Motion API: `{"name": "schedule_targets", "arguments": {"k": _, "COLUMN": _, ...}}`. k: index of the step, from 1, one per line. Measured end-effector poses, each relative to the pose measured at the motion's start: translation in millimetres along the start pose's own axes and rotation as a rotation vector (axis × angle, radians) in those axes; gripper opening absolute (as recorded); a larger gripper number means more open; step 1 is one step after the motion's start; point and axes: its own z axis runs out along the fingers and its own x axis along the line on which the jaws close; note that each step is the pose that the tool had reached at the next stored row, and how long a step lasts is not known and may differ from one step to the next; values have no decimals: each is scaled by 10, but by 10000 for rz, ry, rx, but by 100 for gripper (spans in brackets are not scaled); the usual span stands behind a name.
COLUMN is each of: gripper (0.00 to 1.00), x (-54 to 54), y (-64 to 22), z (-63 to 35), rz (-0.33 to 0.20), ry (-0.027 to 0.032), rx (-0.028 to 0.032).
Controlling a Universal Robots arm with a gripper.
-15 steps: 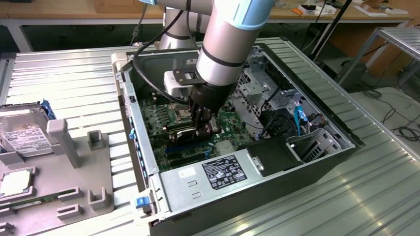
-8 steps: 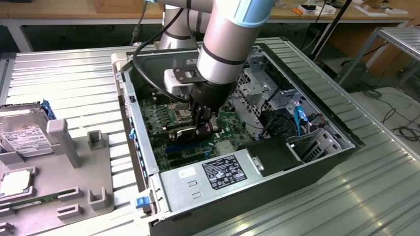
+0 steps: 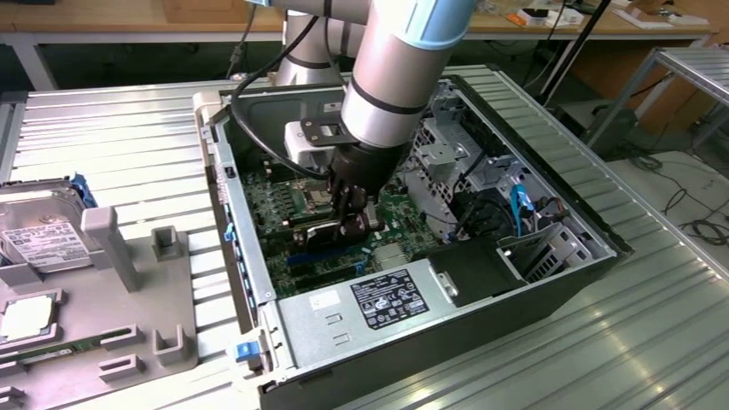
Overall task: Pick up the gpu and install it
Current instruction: 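Insert the gpu into the slot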
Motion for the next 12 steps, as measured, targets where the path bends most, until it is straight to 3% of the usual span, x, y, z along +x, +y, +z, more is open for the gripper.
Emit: {"name": "schedule_targets", "arguments": {"k": 12, "gripper": 27, "x": 2, "y": 0, "z": 52, "rz": 1, "ry": 4, "rx": -1}}
